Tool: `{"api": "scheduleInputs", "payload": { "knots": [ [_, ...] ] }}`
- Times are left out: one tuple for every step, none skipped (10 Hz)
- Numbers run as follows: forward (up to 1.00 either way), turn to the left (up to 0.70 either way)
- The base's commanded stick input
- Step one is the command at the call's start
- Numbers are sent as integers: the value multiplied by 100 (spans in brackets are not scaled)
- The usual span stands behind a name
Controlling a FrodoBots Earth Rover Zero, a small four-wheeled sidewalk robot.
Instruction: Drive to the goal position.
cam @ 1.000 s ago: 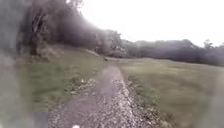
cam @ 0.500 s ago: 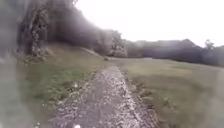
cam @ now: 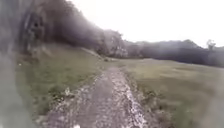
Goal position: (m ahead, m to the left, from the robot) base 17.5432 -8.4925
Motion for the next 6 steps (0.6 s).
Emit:
{"api": "scheduleInputs", "payload": {
  "knots": [
    [100, -27],
    [100, -22],
    [100, -18],
    [100, -14],
    [100, -10],
    [100, -6]
  ]
}}
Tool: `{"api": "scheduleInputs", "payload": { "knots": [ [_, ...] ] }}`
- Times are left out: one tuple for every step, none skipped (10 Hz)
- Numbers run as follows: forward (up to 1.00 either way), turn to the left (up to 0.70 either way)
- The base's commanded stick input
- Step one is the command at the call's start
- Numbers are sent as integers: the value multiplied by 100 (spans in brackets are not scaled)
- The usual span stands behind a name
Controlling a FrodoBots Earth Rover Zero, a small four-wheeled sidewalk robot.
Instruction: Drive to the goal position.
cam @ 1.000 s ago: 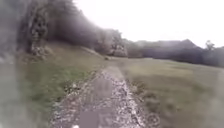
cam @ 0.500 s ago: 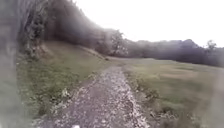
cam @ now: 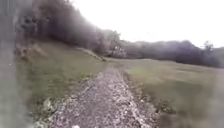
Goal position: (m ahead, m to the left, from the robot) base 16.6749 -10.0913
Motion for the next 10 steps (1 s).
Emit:
{"api": "scheduleInputs", "payload": {
  "knots": [
    [100, -2],
    [100, 0],
    [100, 0],
    [100, 0],
    [100, 0],
    [100, 0],
    [100, 0],
    [100, 0],
    [100, -17],
    [100, -30]
  ]
}}
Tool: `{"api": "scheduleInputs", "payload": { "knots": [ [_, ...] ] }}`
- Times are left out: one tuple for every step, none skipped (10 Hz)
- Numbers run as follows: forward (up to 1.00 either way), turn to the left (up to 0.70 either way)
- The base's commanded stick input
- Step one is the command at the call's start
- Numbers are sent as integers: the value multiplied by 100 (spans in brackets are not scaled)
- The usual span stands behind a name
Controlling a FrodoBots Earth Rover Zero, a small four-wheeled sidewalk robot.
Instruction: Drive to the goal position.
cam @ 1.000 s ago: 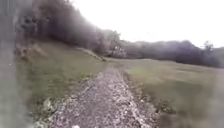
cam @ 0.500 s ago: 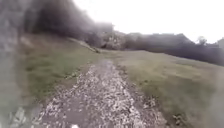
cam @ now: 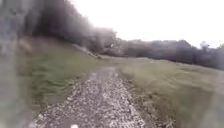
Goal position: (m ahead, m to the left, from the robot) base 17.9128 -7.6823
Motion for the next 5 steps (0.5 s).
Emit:
{"api": "scheduleInputs", "payload": {
  "knots": [
    [100, -12],
    [100, 0],
    [100, 0],
    [100, 0],
    [100, 0]
  ]
}}
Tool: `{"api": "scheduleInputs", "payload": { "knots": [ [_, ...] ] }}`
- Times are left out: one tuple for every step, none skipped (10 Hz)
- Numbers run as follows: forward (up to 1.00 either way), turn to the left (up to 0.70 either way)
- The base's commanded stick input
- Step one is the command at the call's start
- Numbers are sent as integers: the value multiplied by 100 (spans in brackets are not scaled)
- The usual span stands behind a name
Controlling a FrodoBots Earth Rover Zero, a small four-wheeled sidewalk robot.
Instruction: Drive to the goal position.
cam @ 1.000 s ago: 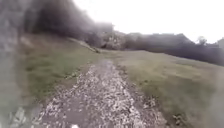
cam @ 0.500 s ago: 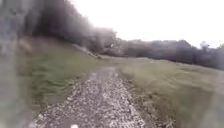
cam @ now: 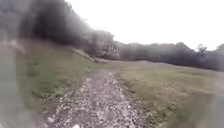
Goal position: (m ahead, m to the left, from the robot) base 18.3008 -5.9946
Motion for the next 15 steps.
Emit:
{"api": "scheduleInputs", "payload": {
  "knots": [
    [100, 0],
    [100, 0],
    [100, 0],
    [100, 0],
    [100, 0],
    [100, 0],
    [100, 0],
    [100, 0],
    [100, 0],
    [100, 0],
    [100, 0],
    [100, 0],
    [100, 0],
    [100, 0],
    [100, 0]
  ]
}}
